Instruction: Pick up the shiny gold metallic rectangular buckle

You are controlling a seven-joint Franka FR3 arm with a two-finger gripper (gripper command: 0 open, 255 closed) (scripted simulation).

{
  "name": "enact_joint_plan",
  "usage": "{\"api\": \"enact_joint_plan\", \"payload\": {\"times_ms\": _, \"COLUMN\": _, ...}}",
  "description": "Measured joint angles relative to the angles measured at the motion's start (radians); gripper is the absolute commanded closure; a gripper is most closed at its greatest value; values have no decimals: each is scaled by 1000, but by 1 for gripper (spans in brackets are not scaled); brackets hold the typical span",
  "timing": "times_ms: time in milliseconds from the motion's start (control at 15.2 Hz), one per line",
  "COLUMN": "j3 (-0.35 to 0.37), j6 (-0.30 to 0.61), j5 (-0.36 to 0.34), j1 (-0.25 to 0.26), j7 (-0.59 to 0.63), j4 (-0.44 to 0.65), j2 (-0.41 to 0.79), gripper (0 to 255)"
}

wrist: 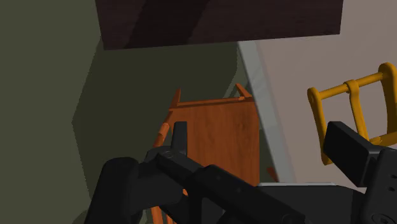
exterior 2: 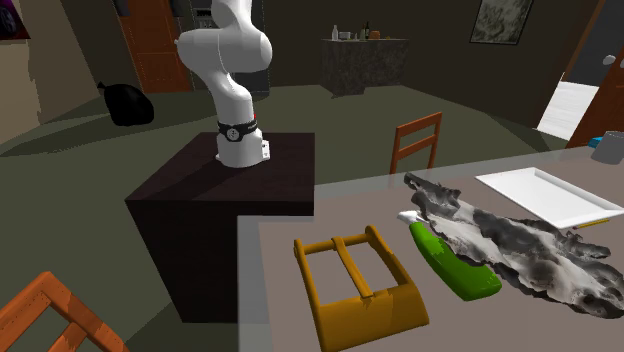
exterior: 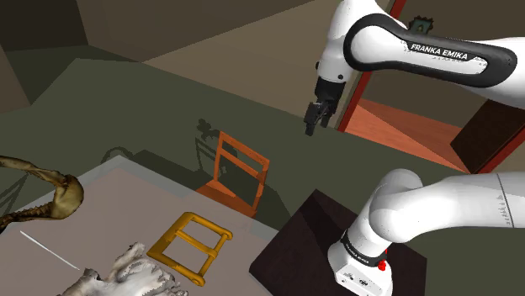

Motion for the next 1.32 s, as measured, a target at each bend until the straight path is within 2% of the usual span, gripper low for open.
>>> {"api": "enact_joint_plan", "payload": {"times_ms": 198, "j3": 15, "j6": 36, "j5": 11, "j1": 10, "j7": 11, "j4": -25, "j2": 10, "gripper": 0}}
{"api": "enact_joint_plan", "payload": {"times_ms": 594, "j3": 87, "j6": 212, "j5": 58, "j1": 62, "j7": 57, "j4": -115, "j2": 87, "gripper": 0}}
{"api": "enact_joint_plan", "payload": {"times_ms": 1056, "j3": 175, "j6": 456, "j5": 98, "j1": 115, "j7": 109, "j4": -165, "j2": 270, "gripper": 0}}
{"api": "enact_joint_plan", "payload": {"times_ms": 1320, "j3": 229, "j6": 569, "j5": 108, "j1": 143, "j7": 148, "j4": -155, "j2": 386, "gripper": 0}}
